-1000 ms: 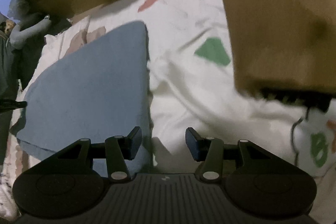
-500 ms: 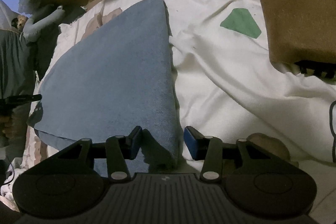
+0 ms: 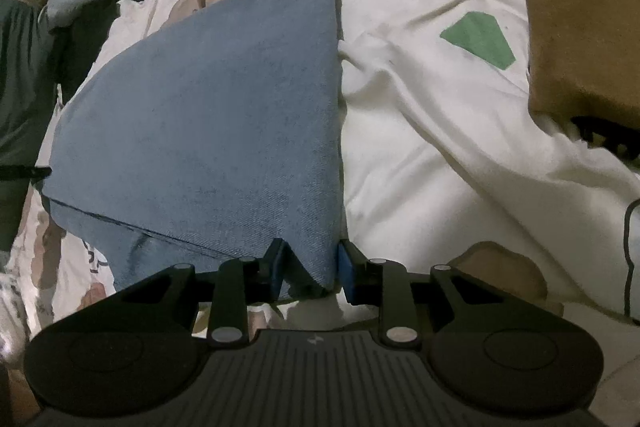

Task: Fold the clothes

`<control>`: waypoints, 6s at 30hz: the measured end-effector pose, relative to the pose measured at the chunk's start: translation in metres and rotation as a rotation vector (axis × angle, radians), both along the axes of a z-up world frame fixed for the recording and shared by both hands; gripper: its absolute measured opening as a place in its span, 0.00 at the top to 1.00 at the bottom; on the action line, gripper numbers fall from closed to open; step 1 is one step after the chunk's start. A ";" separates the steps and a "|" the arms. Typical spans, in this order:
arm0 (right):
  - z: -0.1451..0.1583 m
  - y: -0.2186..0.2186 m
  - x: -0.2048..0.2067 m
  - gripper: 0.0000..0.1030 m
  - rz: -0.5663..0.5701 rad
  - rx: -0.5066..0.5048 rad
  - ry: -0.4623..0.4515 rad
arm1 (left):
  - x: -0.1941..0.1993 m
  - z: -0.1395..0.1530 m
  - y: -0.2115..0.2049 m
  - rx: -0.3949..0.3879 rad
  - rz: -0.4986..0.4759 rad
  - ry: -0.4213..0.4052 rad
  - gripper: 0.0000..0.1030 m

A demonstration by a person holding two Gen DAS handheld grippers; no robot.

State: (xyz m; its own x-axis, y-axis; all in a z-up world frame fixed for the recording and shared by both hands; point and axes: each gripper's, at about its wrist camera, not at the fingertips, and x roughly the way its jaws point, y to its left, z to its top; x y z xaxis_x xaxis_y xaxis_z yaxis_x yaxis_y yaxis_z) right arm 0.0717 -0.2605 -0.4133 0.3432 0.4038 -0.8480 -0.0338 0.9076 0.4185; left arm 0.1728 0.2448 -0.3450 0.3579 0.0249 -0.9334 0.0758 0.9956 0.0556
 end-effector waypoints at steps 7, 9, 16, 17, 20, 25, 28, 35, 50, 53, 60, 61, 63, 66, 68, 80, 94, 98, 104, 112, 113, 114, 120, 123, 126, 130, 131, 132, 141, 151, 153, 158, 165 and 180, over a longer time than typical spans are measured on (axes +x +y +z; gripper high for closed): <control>-0.005 -0.018 0.002 0.68 -0.110 0.144 0.062 | 0.002 -0.019 0.002 -0.006 0.019 -0.022 0.98; -0.008 -0.021 0.005 0.66 -0.134 0.182 0.077 | 0.006 -0.013 0.000 0.006 0.017 -0.001 0.98; -0.017 -0.030 0.015 0.63 -0.174 0.290 0.123 | 0.009 0.020 -0.008 -0.015 -0.005 0.010 0.93; -0.018 -0.031 0.015 0.64 -0.175 0.302 0.131 | 0.008 0.023 -0.010 -0.027 -0.009 0.014 0.93; -0.015 -0.034 0.016 0.63 -0.167 0.326 0.138 | 0.002 0.027 -0.016 -0.035 -0.035 0.033 0.93; -0.010 -0.038 0.019 0.63 -0.152 0.380 0.136 | -0.003 0.027 -0.010 -0.046 0.008 0.062 0.93; -0.010 -0.042 0.019 0.63 -0.159 0.464 0.139 | -0.008 0.027 -0.006 -0.039 0.022 0.072 0.92; -0.032 -0.035 0.027 0.62 -0.180 0.515 0.191 | -0.013 0.011 -0.007 -0.010 -0.003 0.077 0.92; -0.053 -0.045 0.044 0.62 -0.243 0.689 0.197 | -0.014 -0.013 -0.001 -0.038 0.000 0.101 0.97; -0.054 -0.049 0.047 0.61 -0.276 0.723 0.180 | -0.013 -0.012 0.000 -0.038 -0.005 0.103 0.97; -0.062 -0.035 0.059 0.63 -0.238 0.671 0.187 | -0.012 -0.005 -0.004 -0.021 0.007 0.102 0.97; -0.062 -0.032 0.061 0.63 -0.229 0.670 0.188 | -0.012 -0.001 -0.005 -0.015 0.013 0.098 0.97; -0.064 -0.027 0.064 0.63 -0.210 0.667 0.199 | -0.012 0.011 -0.010 -0.003 0.000 0.062 0.95; -0.067 -0.020 0.070 0.63 -0.188 0.673 0.210 | -0.010 0.029 -0.012 0.009 -0.004 0.016 0.85; -0.068 -0.018 0.075 0.63 -0.189 0.687 0.207 | -0.007 0.037 -0.013 0.030 -0.009 0.004 0.85; -0.068 -0.019 0.085 0.77 -0.182 0.754 0.206 | 0.001 0.064 -0.015 0.089 -0.021 -0.021 0.81; -0.022 -0.016 0.087 0.95 -0.195 0.682 0.136 | 0.000 0.058 -0.036 0.077 -0.047 -0.019 0.81; 0.002 -0.017 0.085 0.95 -0.200 0.681 0.099 | 0.001 0.055 -0.039 0.060 -0.050 -0.015 0.81; 0.037 -0.032 0.078 0.95 -0.195 0.686 0.054 | 0.011 0.054 -0.056 0.013 -0.077 -0.022 0.79; 0.065 -0.082 0.056 0.95 -0.266 0.653 0.007 | 0.023 0.046 -0.101 -0.068 -0.160 -0.034 0.77; 0.065 -0.089 0.051 0.95 -0.285 0.647 0.011 | 0.024 0.044 -0.107 -0.080 -0.172 -0.033 0.77; 0.064 -0.096 0.046 0.95 -0.304 0.641 0.016 | 0.025 0.042 -0.113 -0.091 -0.184 -0.032 0.77; 0.045 -0.127 0.015 0.95 -0.400 0.626 0.058 | 0.026 0.031 -0.159 -0.145 -0.290 -0.026 0.76; 0.023 -0.133 0.007 0.95 -0.429 0.624 0.102 | 0.025 0.024 -0.184 -0.183 -0.346 -0.009 0.76; 0.003 -0.136 0.001 0.94 -0.437 0.591 0.154 | 0.019 0.020 -0.205 -0.209 -0.405 0.011 0.75; -0.012 -0.141 -0.006 0.89 -0.438 0.572 0.197 | 0.007 0.016 -0.228 -0.222 -0.478 0.029 0.73; -0.013 -0.142 -0.007 0.85 -0.422 0.556 0.201 | 0.003 0.014 -0.231 -0.228 -0.492 0.037 0.73; -0.014 -0.142 -0.009 0.83 -0.403 0.539 0.208 | 0.001 0.012 -0.234 -0.234 -0.504 0.045 0.73; -0.036 -0.139 -0.030 0.73 -0.355 0.511 0.261 | -0.022 0.000 -0.250 -0.293 -0.575 0.123 0.78; -0.007 -0.124 -0.030 0.90 -0.391 0.422 0.258 | -0.040 -0.008 -0.253 -0.299 -0.585 0.162 0.80; 0.001 -0.120 -0.029 0.91 -0.392 0.402 0.248 | -0.042 -0.009 -0.254 -0.308 -0.584 0.166 0.80; 0.013 -0.112 -0.026 0.91 -0.392 0.379 0.233 | -0.050 -0.028 -0.264 -0.228 -0.614 0.168 0.87; 0.017 -0.108 -0.020 0.87 -0.393 0.337 0.222 | -0.048 -0.026 -0.273 -0.202 -0.611 0.181 0.88; 0.018 -0.120 0.003 0.72 -0.415 0.311 0.132 | 0.035 -0.028 -0.285 -0.216 -0.497 0.087 0.94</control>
State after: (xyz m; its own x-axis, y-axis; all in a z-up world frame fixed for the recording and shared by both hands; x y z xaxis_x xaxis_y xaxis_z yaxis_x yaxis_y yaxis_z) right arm 0.0748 -0.3808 -0.3957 0.4259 0.4961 -0.7566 0.3724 0.6660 0.6464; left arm 0.2081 -0.0405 -0.3728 0.1991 -0.3233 -0.9251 0.5349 0.8268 -0.1739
